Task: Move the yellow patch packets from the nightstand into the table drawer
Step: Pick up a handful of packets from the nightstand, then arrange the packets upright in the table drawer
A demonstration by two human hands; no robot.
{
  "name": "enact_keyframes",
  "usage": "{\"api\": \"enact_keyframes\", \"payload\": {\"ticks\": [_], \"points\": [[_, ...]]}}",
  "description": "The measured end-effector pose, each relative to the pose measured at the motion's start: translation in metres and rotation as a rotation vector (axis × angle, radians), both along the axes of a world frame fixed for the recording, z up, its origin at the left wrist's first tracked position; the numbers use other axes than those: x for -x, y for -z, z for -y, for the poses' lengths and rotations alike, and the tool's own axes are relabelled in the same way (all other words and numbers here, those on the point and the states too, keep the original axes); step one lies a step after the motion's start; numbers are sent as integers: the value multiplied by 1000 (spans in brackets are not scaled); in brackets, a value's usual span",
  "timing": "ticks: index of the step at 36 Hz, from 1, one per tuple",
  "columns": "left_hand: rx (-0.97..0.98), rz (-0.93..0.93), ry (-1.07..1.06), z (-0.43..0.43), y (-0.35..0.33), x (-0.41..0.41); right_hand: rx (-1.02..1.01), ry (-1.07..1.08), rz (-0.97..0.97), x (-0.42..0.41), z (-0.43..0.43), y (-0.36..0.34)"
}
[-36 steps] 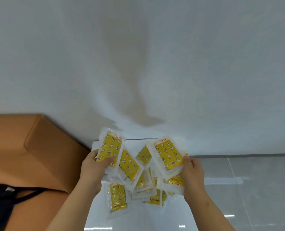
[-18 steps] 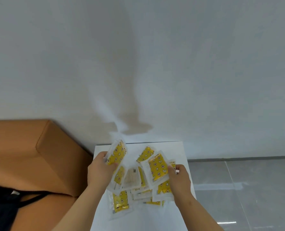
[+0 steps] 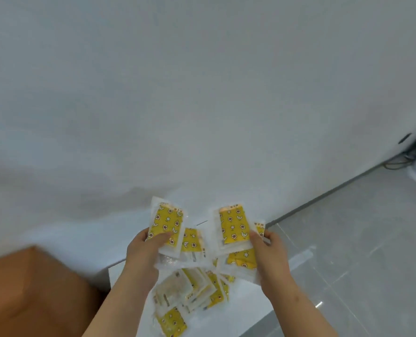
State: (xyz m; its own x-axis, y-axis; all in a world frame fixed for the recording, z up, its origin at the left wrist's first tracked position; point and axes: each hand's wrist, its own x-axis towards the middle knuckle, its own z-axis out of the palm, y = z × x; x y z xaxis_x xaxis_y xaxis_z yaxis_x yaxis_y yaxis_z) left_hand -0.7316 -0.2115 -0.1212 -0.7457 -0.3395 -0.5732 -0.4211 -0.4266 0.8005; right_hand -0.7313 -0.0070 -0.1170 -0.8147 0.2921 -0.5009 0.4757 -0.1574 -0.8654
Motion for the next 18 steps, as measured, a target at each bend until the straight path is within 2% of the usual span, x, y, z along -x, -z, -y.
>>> {"api": "enact_keyframes", "payload": {"ticks": [9,18], "points": [[-173,-83,273,-104,-51,-30,73,360,-115,-98,-86,-48],[-268,-108,644,-263,-74,-133,78,690,-188,-252,-214,-70]]}}
